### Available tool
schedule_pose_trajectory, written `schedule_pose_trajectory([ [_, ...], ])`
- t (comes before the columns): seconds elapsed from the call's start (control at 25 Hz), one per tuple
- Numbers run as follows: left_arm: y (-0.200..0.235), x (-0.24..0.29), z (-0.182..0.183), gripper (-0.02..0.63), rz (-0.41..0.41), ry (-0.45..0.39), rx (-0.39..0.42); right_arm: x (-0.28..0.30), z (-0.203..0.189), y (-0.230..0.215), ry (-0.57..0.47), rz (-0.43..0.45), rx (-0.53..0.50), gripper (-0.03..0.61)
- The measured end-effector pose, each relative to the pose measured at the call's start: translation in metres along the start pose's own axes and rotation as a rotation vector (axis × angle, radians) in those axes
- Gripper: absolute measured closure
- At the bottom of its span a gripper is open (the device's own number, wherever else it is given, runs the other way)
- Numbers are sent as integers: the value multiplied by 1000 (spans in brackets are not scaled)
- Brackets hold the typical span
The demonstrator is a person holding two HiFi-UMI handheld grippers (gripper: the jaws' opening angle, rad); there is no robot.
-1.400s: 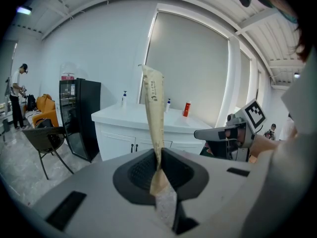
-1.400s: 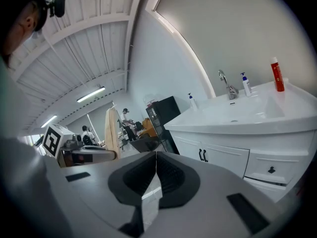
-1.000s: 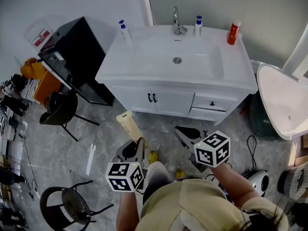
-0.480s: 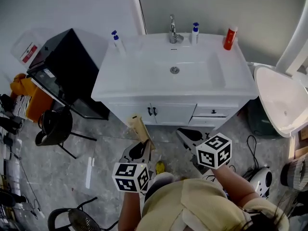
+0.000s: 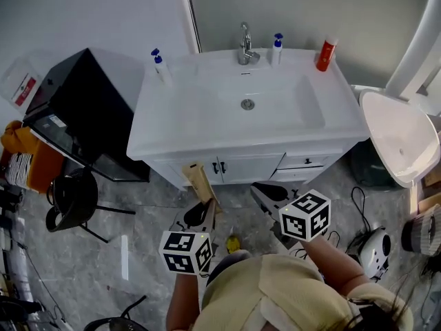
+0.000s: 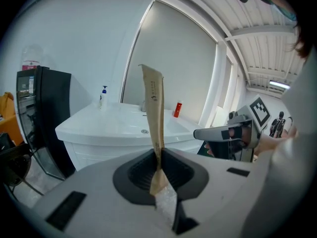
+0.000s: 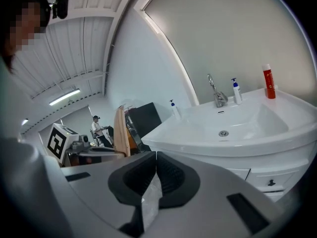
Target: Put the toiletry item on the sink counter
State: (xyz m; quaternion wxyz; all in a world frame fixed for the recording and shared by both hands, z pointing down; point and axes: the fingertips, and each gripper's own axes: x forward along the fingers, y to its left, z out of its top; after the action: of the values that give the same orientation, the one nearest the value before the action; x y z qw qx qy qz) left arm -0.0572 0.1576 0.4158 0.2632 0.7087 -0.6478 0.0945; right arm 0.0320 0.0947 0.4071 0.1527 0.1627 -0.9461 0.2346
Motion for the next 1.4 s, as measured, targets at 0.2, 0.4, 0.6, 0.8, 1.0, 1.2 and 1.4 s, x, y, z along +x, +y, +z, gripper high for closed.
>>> schedule_pose_trajectory([
  [0.2, 18, 3, 7, 545, -35, 5, 13, 16, 5, 2, -6, -39, 11, 552],
  [0.4, 39, 4, 15, 545, -53, 11, 46, 32, 14, 1, -15, -82, 14, 552],
  [0.6, 51, 5, 22, 545, -82, -1, 53, 40, 21, 1, -17, -123, 8, 552],
  [0.8, 58, 9, 24, 545, -104, -2, 49, 48, 23, 5, -13, -135, 9, 552],
  [1.0, 61, 14, 29, 545, -120, -5, 32, 52, 26, -1, -2, -149, 9, 552],
  [1.2, 70, 31, 40, 545, -108, -11, 31, 62, 33, -12, -2, -131, 10, 552],
  [1.4, 74, 50, 57, 545, -94, -12, 46, 74, 44, -31, -5, -107, 18, 552],
])
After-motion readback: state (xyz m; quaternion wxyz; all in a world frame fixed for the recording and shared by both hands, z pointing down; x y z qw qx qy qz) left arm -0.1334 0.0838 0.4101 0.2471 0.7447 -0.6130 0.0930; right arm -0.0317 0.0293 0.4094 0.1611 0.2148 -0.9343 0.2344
